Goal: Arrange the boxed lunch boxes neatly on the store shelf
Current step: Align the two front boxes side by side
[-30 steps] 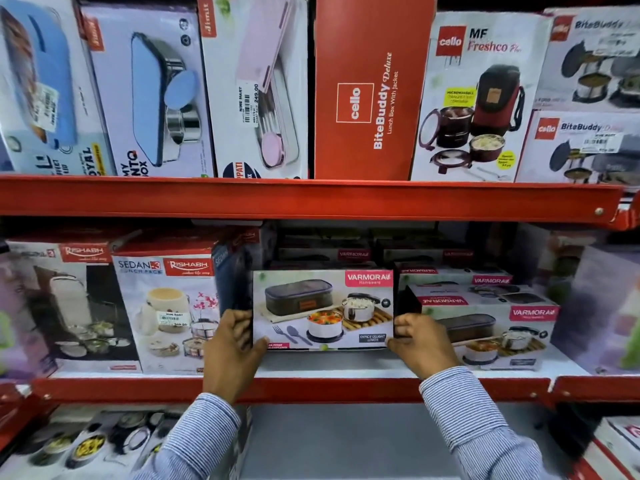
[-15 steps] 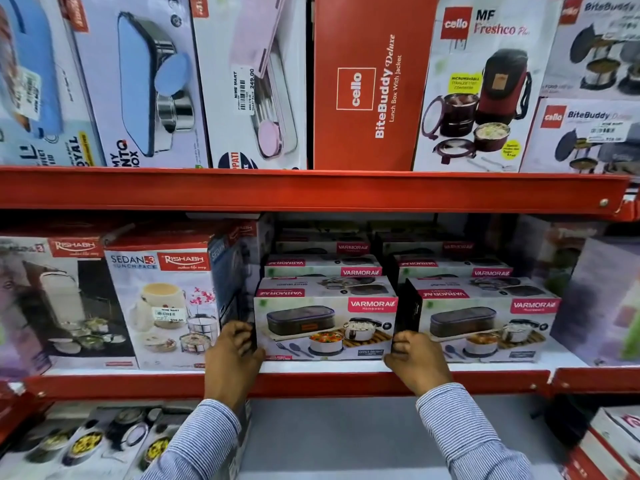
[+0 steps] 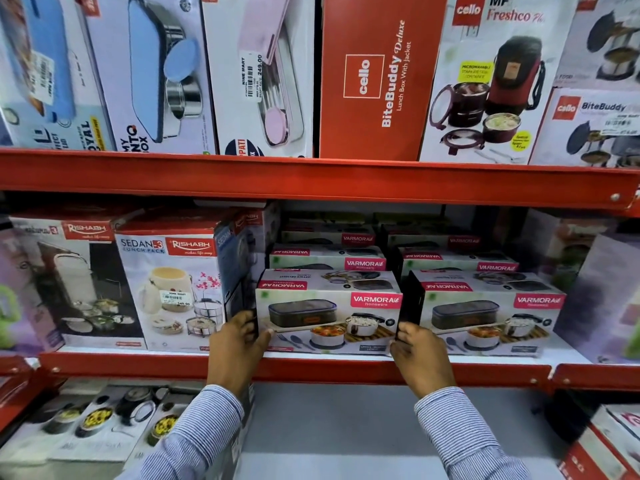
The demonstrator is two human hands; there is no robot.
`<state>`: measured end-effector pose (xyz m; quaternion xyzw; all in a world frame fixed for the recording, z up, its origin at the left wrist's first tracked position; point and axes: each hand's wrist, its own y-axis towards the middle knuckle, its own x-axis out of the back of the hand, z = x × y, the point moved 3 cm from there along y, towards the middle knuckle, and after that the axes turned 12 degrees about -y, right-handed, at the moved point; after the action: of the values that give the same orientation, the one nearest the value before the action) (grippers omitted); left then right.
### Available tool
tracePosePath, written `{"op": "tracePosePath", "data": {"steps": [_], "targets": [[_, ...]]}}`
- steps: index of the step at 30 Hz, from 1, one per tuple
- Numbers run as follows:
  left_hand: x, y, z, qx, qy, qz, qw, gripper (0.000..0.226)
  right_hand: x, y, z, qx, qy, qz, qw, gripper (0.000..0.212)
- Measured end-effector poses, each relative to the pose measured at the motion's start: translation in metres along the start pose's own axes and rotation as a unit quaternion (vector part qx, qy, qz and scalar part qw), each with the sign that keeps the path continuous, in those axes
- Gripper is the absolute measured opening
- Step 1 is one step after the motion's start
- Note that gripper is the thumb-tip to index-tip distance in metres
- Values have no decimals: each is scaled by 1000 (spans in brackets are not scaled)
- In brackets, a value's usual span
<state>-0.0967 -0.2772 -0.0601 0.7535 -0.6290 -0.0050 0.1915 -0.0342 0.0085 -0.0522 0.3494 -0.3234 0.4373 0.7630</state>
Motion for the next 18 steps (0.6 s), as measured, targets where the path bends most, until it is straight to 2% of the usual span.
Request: {"op": "tracePosePath", "data": {"steps": [7, 18], "targets": [[7, -13, -4, -31, 23, -1, 999, 44, 4, -12, 0, 13, -2, -1, 1000, 27], [10, -18, -3, -35, 44, 0, 998, 46, 5, -20, 0, -12, 22, 10, 1000, 47]]}}
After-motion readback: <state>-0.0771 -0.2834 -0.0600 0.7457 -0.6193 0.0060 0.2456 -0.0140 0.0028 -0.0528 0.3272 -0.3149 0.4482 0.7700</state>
